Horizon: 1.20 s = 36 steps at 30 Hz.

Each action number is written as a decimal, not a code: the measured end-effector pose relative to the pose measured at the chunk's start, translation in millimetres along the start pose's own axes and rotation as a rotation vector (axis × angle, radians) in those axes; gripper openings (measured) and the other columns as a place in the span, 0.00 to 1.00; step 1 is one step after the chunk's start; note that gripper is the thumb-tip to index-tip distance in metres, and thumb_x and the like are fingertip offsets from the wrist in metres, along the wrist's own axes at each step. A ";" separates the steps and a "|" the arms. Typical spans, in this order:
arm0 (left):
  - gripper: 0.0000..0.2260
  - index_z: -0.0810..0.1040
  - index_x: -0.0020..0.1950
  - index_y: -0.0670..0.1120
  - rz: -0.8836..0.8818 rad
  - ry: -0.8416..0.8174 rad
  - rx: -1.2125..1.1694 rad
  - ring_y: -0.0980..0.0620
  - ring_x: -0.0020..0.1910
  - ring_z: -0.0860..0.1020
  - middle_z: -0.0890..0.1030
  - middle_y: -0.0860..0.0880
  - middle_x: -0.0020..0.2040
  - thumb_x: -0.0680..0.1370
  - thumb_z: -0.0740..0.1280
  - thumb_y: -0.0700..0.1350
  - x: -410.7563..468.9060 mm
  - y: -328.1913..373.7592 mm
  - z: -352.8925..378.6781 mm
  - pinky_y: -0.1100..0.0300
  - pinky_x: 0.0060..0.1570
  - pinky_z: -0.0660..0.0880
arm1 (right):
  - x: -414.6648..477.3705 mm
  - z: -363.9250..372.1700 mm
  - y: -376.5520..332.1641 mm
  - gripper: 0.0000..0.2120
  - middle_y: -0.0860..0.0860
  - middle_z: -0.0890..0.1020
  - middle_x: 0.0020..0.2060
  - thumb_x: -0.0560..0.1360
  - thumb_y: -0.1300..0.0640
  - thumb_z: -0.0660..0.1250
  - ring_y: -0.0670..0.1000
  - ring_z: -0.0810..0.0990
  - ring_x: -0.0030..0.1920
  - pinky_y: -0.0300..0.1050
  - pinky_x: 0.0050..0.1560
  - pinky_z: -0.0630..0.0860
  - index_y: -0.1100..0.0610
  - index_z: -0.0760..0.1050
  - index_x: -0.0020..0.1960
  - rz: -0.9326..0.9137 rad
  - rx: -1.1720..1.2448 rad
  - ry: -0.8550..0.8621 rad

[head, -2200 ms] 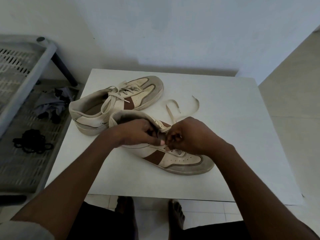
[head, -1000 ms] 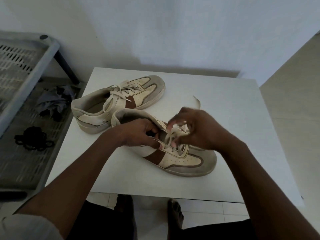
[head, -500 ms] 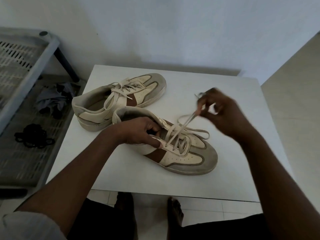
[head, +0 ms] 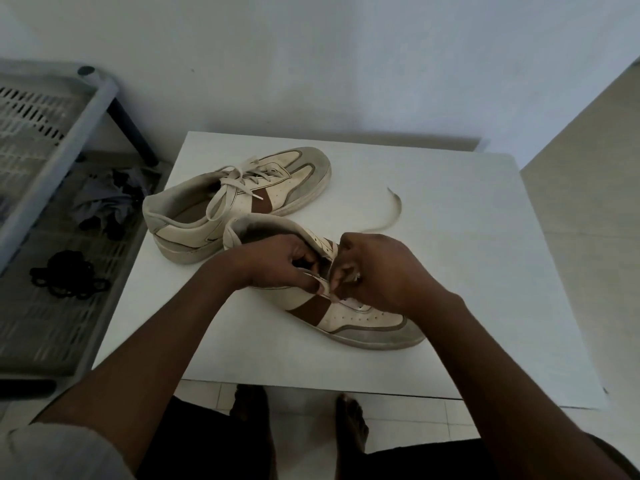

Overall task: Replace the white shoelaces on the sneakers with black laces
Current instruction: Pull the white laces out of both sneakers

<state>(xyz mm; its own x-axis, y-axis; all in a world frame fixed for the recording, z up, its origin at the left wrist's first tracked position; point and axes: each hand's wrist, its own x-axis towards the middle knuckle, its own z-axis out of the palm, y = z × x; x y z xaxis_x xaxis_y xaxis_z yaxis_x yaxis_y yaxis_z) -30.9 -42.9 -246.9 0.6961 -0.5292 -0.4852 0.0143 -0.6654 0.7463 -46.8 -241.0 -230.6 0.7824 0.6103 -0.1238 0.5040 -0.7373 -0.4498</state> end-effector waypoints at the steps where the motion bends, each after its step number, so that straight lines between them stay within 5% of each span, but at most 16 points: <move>1: 0.07 0.83 0.46 0.48 -0.001 0.003 -0.001 0.50 0.50 0.81 0.84 0.51 0.45 0.72 0.73 0.49 -0.6 0.3 -0.1 0.44 0.59 0.75 | 0.2 -0.2 2.4 0.05 0.42 0.74 0.40 0.69 0.55 0.75 0.44 0.75 0.41 0.41 0.39 0.68 0.46 0.83 0.42 -0.014 -0.002 0.004; 4: 0.06 0.81 0.41 0.47 0.001 0.003 0.014 0.47 0.49 0.80 0.83 0.49 0.43 0.71 0.74 0.49 -2.1 0.5 -1.5 0.44 0.58 0.75 | -4.0 -13.3 19.2 0.10 0.44 0.76 0.40 0.69 0.62 0.72 0.42 0.76 0.39 0.38 0.39 0.70 0.45 0.81 0.38 -0.026 0.207 0.093; 7: 0.07 0.80 0.41 0.44 -0.003 0.007 0.030 0.44 0.49 0.79 0.82 0.46 0.43 0.73 0.73 0.46 -3.2 2.2 -1.0 0.47 0.54 0.74 | -11.7 -36.1 44.6 0.16 0.45 0.78 0.39 0.71 0.66 0.69 0.38 0.76 0.37 0.37 0.41 0.71 0.44 0.76 0.39 0.157 0.395 0.582; 9: 0.08 0.80 0.42 0.42 -0.014 0.002 0.041 0.44 0.49 0.78 0.82 0.45 0.43 0.73 0.72 0.46 -3.7 3.9 -0.6 0.48 0.52 0.74 | -14.9 -45.7 58.8 0.10 0.45 0.81 0.43 0.75 0.64 0.67 0.38 0.77 0.38 0.42 0.42 0.72 0.49 0.76 0.42 0.351 0.466 0.805; 11: 0.08 0.80 0.42 0.42 -0.026 0.000 0.041 0.43 0.49 0.78 0.82 0.44 0.44 0.73 0.73 0.46 -2.7 3.6 -0.7 0.46 0.54 0.74 | -13.2 -42.6 63.5 0.03 0.48 0.81 0.51 0.76 0.59 0.68 0.45 0.79 0.42 0.39 0.43 0.73 0.52 0.77 0.48 0.440 0.405 0.705; 15: 0.07 0.82 0.40 0.48 -0.031 0.014 -0.005 0.50 0.47 0.80 0.83 0.50 0.41 0.74 0.72 0.51 -0.4 5.7 -0.1 0.51 0.51 0.75 | -4.1 -17.8 49.1 0.27 0.51 0.71 0.65 0.74 0.47 0.70 0.47 0.76 0.55 0.40 0.53 0.71 0.53 0.68 0.69 0.475 0.192 0.439; 17: 0.03 0.82 0.44 0.54 -0.041 0.047 -0.044 0.60 0.49 0.80 0.84 0.58 0.44 0.74 0.71 0.52 1.3 6.0 2.3 0.60 0.53 0.74 | -3.0 -17.9 38.4 0.24 0.50 0.73 0.64 0.74 0.46 0.70 0.46 0.77 0.53 0.41 0.52 0.70 0.52 0.71 0.67 0.469 0.188 0.431; 19: 0.10 0.82 0.54 0.53 -0.052 0.093 -0.050 0.59 0.53 0.79 0.84 0.56 0.51 0.75 0.70 0.54 3.8 4.8 3.8 0.57 0.58 0.75 | -3.3 -22.9 33.0 0.15 0.47 0.78 0.56 0.72 0.48 0.72 0.43 0.77 0.44 0.40 0.47 0.70 0.50 0.78 0.58 0.387 0.229 0.358; 23: 0.09 0.82 0.54 0.46 -0.052 0.151 -0.196 0.57 0.48 0.83 0.85 0.50 0.48 0.77 0.68 0.48 6.8 8.4 6.2 0.63 0.51 0.78 | -3.9 -18.3 16.4 0.17 0.44 0.78 0.49 0.67 0.47 0.77 0.42 0.75 0.42 0.42 0.42 0.71 0.48 0.77 0.52 0.298 0.287 -0.060; 26: 0.06 0.83 0.51 0.46 -0.054 0.168 -0.291 0.56 0.44 0.83 0.85 0.48 0.44 0.78 0.67 0.44 6.7 11.3 6.9 0.68 0.43 0.76 | -2.2 -18.4 12.1 0.13 0.46 0.80 0.43 0.68 0.45 0.75 0.47 0.77 0.43 0.45 0.42 0.73 0.51 0.77 0.47 0.332 0.134 -0.047; 30: 0.09 0.82 0.49 0.40 -0.072 0.095 -0.404 0.50 0.46 0.83 0.85 0.44 0.44 0.79 0.65 0.43 4.9 12.9 7.1 0.63 0.48 0.78 | -5.3 -31.7 0.1 0.07 0.47 0.83 0.37 0.69 0.50 0.76 0.45 0.79 0.40 0.42 0.42 0.74 0.52 0.81 0.41 0.230 0.334 -0.046; 34: 0.11 0.79 0.39 0.43 -0.106 0.123 -0.457 0.59 0.31 0.78 0.81 0.51 0.30 0.79 0.62 0.39 -0.2 17.0 5.6 0.70 0.31 0.72 | -8.4 -31.8 -25.9 0.08 0.50 0.86 0.42 0.73 0.55 0.73 0.42 0.79 0.35 0.35 0.36 0.74 0.56 0.83 0.51 0.036 0.685 -0.136; 36: 0.09 0.77 0.42 0.45 -0.106 0.179 -0.549 0.56 0.35 0.78 0.80 0.50 0.33 0.80 0.61 0.39 -1.8 17.9 5.4 0.68 0.33 0.75 | -8.0 -32.6 -29.4 0.11 0.51 0.85 0.46 0.75 0.61 0.71 0.40 0.78 0.32 0.34 0.32 0.74 0.59 0.81 0.56 -0.054 0.771 -0.029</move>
<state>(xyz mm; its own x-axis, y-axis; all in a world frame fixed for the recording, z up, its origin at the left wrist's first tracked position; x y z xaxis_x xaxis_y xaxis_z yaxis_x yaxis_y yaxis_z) -35.7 -56.7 -235.1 0.7804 -0.3456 -0.5211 0.4271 -0.3140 0.8479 -55.9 -233.6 -187.5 0.7489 0.6547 -0.1027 0.1355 -0.3029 -0.9433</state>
